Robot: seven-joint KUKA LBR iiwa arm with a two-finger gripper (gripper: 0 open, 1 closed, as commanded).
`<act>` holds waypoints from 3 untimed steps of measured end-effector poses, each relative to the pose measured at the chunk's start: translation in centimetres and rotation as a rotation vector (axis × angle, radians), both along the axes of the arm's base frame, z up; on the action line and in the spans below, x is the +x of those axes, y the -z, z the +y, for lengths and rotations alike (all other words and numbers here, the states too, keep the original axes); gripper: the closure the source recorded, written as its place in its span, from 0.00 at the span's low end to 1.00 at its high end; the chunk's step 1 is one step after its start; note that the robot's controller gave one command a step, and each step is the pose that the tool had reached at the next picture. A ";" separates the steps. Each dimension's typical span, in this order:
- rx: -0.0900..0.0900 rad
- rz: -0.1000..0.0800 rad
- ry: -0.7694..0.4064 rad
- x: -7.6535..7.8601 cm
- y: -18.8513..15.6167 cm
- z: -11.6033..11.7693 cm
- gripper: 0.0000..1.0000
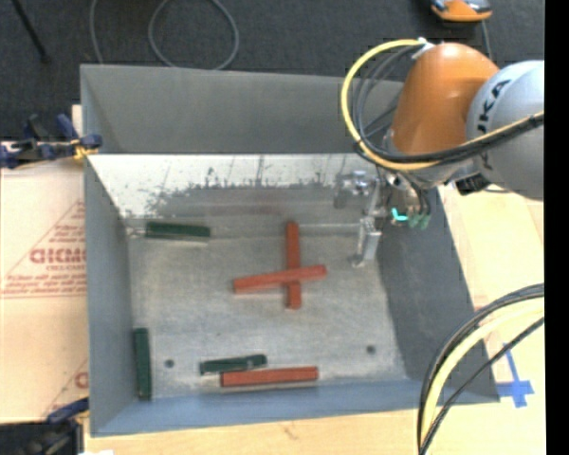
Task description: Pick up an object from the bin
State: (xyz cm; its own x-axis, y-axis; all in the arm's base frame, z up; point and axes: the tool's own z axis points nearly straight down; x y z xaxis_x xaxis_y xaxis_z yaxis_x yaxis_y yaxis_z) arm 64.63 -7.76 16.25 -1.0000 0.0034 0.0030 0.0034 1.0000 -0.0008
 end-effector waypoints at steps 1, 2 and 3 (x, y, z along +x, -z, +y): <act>0.000 -0.011 -0.484 -2.0 9.1 3.8 0.00; -0.003 -0.022 -0.483 -1.7 8.7 3.8 1.00; 0.000 -0.010 -0.483 -2.0 9.1 3.8 0.00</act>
Offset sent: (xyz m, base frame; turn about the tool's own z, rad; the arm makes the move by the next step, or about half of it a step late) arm -0.0221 0.0389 -0.0925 -0.4866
